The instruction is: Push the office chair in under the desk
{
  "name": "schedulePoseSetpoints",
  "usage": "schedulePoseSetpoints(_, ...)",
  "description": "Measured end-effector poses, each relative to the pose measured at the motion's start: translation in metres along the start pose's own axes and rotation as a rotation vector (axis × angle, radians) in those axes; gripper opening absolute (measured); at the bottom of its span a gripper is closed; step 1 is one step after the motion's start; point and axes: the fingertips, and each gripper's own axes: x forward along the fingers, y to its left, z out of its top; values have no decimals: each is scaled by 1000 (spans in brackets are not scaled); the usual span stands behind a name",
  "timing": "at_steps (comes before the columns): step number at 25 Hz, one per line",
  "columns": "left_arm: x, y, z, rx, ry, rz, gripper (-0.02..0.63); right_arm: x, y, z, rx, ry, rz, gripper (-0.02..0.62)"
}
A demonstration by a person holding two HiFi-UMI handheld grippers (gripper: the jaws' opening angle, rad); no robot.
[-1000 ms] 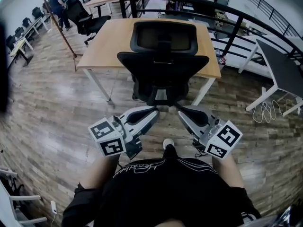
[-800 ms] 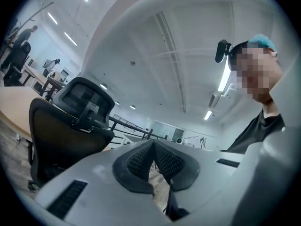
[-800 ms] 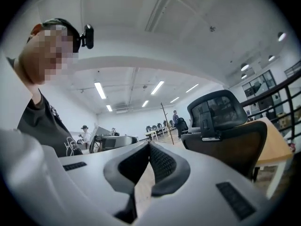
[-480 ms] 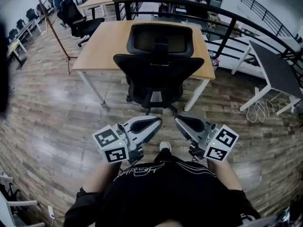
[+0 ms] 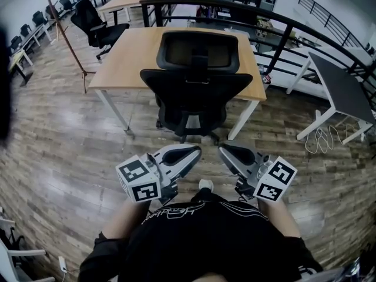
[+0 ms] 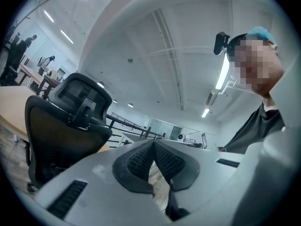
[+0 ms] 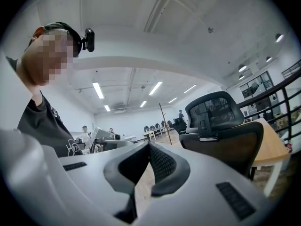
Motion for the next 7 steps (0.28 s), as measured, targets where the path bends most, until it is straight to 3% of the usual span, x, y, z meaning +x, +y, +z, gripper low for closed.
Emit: schedulePoseSetpoints(7, 2, 14, 0, -14, 5, 16, 8, 7, -10, -2, 3, 8, 0, 40)
